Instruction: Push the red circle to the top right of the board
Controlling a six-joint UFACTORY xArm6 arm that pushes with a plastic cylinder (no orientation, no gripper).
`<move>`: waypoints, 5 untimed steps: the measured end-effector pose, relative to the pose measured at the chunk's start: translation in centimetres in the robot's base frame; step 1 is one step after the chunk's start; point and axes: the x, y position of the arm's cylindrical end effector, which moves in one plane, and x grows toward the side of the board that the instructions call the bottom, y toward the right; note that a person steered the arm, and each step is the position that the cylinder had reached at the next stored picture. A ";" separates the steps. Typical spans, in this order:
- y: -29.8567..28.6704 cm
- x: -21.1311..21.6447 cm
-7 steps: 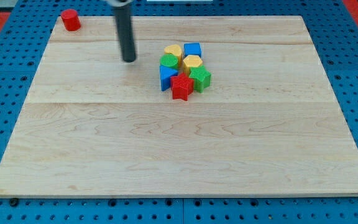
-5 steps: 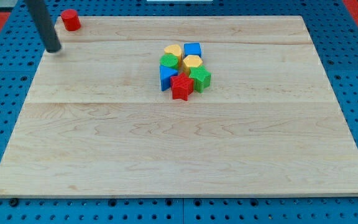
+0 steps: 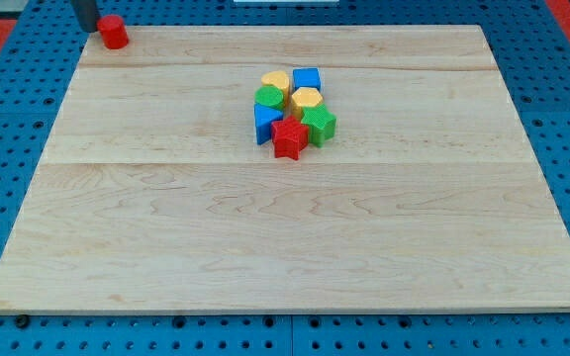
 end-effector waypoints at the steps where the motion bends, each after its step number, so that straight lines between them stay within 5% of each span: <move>1: 3.9 0.0; 5: 5.6 8.0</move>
